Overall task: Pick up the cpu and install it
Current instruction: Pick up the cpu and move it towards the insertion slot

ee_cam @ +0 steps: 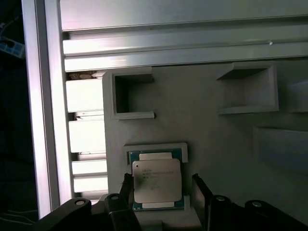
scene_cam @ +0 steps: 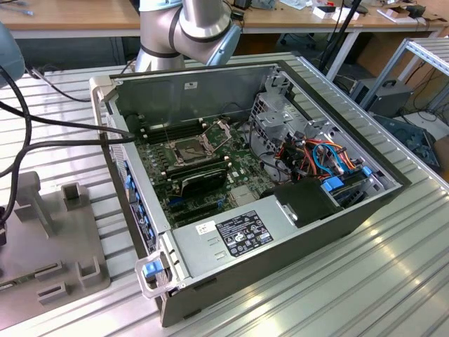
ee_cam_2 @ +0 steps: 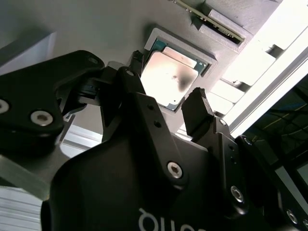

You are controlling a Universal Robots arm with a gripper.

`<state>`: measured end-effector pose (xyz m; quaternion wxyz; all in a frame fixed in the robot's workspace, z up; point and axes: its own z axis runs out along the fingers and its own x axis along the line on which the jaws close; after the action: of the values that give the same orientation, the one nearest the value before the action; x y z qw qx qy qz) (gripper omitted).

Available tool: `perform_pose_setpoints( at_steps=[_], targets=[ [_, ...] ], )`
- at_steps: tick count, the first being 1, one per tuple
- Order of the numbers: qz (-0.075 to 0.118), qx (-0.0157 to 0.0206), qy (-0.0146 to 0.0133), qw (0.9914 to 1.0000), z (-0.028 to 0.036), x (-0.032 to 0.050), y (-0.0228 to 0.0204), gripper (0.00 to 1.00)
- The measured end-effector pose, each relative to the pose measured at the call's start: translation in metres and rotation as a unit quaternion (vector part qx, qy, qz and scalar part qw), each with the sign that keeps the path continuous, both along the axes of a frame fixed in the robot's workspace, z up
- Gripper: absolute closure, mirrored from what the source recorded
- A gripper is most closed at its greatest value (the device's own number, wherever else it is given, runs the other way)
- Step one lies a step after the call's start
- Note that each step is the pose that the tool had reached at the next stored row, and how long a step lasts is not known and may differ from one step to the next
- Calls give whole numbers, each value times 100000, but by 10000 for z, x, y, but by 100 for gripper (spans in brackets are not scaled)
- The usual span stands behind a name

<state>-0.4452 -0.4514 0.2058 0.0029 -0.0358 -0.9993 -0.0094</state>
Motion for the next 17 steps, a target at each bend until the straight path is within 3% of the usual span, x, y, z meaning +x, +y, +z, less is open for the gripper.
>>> perform_pose_setpoints(
  at_steps=[7,9,17],
  targets=[
    [-2,-52,4,100000,-7,-1,1,40],
    [2101,-58,8,99978,-61,-11,47,40],
    [2100,-55,3,99978,-101,-25,51,40]
  ],
)
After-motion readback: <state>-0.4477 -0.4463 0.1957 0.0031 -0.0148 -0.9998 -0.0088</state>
